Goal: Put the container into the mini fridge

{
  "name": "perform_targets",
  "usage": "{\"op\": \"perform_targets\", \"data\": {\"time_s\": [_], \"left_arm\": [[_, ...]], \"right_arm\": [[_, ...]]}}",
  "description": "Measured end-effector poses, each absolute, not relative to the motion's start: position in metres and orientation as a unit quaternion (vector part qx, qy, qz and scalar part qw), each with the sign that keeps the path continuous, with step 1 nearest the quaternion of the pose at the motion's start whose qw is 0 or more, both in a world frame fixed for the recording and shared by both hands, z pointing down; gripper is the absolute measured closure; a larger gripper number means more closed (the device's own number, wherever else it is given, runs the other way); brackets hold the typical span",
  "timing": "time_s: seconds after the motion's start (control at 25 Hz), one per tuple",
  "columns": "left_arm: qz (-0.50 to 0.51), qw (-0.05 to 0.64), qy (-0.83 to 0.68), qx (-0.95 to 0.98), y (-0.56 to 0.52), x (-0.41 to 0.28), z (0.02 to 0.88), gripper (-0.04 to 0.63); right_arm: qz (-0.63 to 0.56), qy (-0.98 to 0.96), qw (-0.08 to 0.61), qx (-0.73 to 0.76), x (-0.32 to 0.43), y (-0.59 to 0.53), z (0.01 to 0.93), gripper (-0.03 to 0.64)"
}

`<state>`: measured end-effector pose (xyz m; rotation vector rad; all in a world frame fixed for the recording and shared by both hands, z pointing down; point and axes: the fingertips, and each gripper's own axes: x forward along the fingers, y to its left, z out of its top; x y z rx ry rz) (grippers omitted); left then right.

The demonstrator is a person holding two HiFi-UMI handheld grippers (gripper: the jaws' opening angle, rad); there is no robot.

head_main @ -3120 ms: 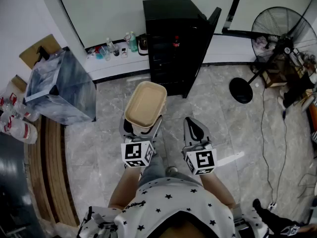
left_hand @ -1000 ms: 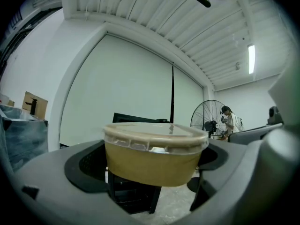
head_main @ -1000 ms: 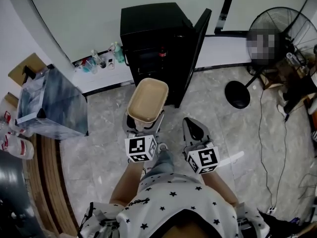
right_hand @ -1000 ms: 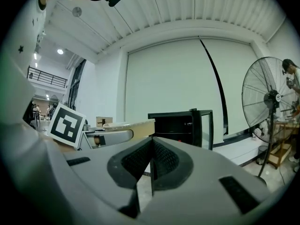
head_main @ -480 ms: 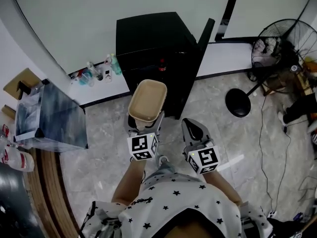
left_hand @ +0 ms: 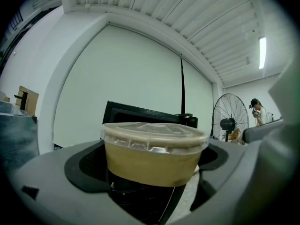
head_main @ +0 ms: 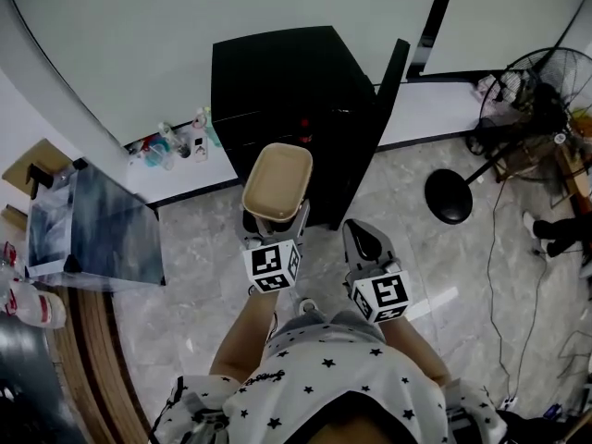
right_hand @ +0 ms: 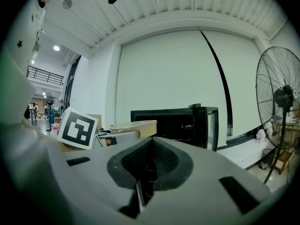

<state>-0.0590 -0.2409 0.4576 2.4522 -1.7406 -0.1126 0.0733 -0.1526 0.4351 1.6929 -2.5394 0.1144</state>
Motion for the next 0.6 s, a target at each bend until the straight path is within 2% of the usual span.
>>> {"op": "perform_targets", "data": {"time_s": [0.6], "left_arm": [[-0.031,0.062,-0.625,0.777,-0.307,-0.055,0.474,0.041]], "right_arm": [[0.046,-0.856,0.053,0.511,0.067,-0.206,0.449,0.623]]}}
